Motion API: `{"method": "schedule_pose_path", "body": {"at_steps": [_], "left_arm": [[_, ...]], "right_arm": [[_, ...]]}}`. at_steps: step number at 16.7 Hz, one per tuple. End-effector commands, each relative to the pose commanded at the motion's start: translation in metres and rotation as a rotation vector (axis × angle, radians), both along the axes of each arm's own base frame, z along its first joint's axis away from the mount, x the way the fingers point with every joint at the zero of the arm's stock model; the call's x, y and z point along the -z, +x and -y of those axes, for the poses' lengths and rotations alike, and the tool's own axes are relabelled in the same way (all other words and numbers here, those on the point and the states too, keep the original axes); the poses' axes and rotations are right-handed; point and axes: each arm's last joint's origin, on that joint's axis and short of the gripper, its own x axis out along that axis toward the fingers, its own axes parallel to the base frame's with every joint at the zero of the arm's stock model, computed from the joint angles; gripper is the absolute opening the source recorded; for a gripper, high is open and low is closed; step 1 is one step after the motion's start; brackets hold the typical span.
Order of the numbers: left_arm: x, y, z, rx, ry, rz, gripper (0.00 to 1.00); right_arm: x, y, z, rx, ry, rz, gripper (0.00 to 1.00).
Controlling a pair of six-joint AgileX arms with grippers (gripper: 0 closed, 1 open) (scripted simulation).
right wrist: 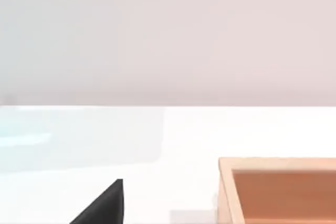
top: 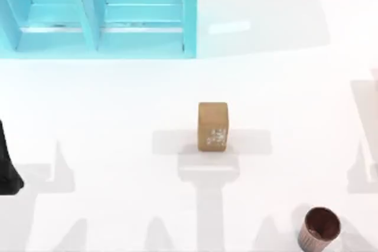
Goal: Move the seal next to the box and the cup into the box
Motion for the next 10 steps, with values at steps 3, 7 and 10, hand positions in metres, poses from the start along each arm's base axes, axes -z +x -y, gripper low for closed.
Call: {"method": "schedule_pose_path", "body": {"at_steps": [3, 7, 10], "left_arm": [[0.000, 0.000, 0.000, 0.000, 0.000, 0.000, 1.00], [0.000, 0.000, 0.000, 0.000, 0.000, 0.000, 1.00], [0.000, 0.000, 0.000, 0.000, 0.000, 0.000, 1.00]], "right_arm": [[-0.001, 0.000, 0.000, -0.005, -0.003, -0.008, 1.00], [-0.021, 0.003, -0.005, -0.059, -0.006, -0.100, 1.00], [-0.054, 0.010, -0.012, -0.108, 0.021, -0.201, 1.00]]}}
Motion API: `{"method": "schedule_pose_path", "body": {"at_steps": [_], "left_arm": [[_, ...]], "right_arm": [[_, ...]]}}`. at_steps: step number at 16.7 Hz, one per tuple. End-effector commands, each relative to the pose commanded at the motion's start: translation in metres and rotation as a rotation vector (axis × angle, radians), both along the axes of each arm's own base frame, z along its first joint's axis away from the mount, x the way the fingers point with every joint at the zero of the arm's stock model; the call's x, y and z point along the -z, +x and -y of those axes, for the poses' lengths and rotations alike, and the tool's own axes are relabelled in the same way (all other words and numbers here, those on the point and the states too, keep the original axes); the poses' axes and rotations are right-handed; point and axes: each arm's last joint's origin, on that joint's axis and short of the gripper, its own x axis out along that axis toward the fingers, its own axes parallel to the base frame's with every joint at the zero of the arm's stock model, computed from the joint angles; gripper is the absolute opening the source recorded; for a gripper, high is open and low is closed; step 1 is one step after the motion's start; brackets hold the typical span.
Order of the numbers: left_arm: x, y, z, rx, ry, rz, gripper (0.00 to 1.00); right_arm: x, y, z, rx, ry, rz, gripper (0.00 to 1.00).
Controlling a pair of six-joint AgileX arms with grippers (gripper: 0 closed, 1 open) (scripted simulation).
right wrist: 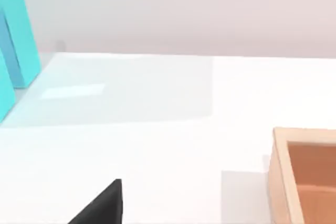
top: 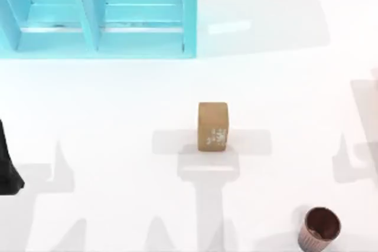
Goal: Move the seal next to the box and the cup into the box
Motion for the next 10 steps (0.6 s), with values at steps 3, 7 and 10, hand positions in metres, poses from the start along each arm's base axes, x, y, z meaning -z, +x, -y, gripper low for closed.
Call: {"method": "schedule_pose_path", "body": {"at_steps": [3, 7, 10], "left_arm": [[0.000, 0.000, 0.000, 0.000, 0.000, 0.000, 1.00], [0.000, 0.000, 0.000, 0.000, 0.000, 0.000, 1.00], [0.000, 0.000, 0.000, 0.000, 0.000, 0.000, 1.00]], "right_arm": [[-0.042, 0.018, -0.010, -0.044, 0.042, -0.132, 1.00], [-0.093, 0.063, -0.035, -0.090, 0.093, -0.354, 1.00], [-0.117, 0.108, -0.066, -0.108, 0.113, -0.545, 1.00]]}}
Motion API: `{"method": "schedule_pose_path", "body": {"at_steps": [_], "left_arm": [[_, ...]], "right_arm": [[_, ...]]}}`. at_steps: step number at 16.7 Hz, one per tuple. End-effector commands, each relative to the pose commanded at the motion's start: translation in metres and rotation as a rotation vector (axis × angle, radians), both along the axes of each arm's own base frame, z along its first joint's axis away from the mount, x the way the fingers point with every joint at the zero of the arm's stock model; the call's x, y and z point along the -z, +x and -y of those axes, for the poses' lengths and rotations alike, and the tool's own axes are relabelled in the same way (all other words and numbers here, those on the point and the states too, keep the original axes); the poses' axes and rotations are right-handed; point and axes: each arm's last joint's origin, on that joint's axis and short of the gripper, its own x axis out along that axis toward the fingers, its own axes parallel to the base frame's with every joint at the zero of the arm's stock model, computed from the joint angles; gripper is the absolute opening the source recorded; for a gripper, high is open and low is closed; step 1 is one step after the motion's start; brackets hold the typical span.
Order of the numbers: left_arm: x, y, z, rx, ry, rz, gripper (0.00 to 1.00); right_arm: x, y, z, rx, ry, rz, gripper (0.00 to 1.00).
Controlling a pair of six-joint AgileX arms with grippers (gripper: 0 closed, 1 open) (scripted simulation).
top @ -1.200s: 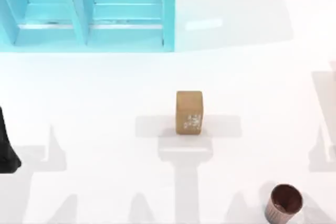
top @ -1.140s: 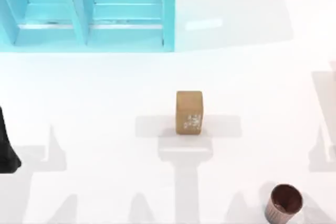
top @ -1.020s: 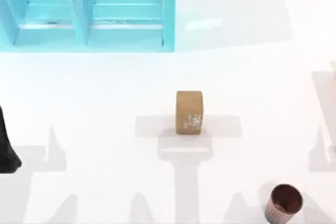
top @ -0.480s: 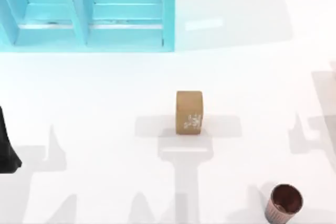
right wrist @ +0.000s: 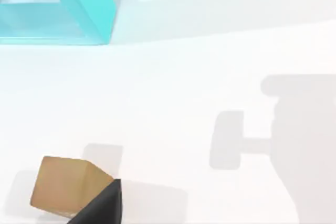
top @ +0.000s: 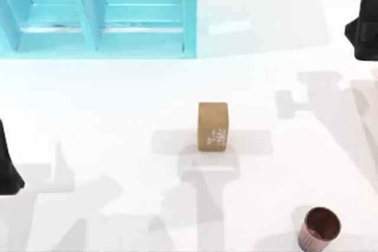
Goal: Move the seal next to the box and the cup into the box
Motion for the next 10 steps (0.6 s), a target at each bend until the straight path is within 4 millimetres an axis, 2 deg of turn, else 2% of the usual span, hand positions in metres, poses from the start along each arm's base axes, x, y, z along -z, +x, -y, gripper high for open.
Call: {"method": "schedule_pose_path", "body": {"at_steps": [2, 5, 8, 10], "left_arm": [[0.000, 0.000, 0.000, 0.000, 0.000, 0.000, 1.00], [0.000, 0.000, 0.000, 0.000, 0.000, 0.000, 1.00], [0.000, 0.000, 0.000, 0.000, 0.000, 0.000, 1.00], [0.000, 0.000, 0.000, 0.000, 0.000, 0.000, 1.00]], "right_arm": [[-0.006, 0.033, -0.027, -0.009, -0.004, -0.132, 1.00], [0.003, 0.078, -0.073, -0.012, -0.033, -0.326, 1.00], [0.028, 0.112, -0.121, -0.002, -0.084, -0.502, 1.00], [0.050, 0.126, -0.151, 0.010, -0.126, -0.603, 1.00]]}}
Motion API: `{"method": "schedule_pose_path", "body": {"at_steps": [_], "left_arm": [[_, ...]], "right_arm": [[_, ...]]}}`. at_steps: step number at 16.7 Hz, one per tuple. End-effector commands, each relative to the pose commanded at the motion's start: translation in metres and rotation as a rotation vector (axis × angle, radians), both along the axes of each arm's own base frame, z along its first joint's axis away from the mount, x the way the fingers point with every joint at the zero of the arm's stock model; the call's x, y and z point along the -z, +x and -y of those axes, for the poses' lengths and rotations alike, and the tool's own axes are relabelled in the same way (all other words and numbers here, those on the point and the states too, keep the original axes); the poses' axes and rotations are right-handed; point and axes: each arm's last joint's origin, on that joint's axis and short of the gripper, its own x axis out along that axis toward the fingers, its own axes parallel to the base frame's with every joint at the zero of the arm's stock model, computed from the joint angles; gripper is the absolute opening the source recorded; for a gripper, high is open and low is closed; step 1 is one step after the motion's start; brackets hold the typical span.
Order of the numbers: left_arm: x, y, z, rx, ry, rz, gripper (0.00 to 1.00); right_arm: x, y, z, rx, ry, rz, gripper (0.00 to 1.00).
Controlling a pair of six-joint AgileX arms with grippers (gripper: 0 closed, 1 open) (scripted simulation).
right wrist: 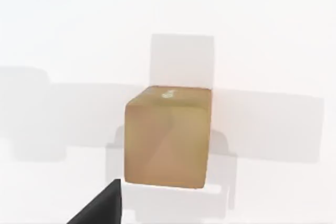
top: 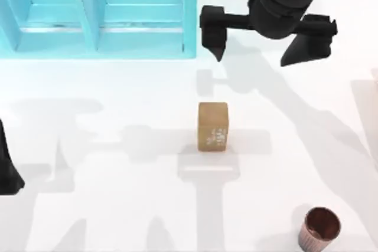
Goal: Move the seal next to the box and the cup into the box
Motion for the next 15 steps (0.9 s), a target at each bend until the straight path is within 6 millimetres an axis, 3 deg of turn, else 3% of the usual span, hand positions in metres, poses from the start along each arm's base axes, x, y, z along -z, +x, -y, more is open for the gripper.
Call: {"method": "schedule_pose_path", "body": {"at_steps": [3, 6, 15], "left_arm": [[0.000, 0.000, 0.000, 0.000, 0.000, 0.000, 1.00], [0.000, 0.000, 0.000, 0.000, 0.000, 0.000, 1.00], [0.000, 0.000, 0.000, 0.000, 0.000, 0.000, 1.00]], "right_arm": [[0.034, 0.012, -0.036, 0.008, -0.067, -0.119, 1.00], [0.060, 0.015, -0.060, 0.015, -0.118, -0.194, 1.00], [0.070, 0.016, -0.066, 0.020, -0.137, -0.220, 1.00]]}}
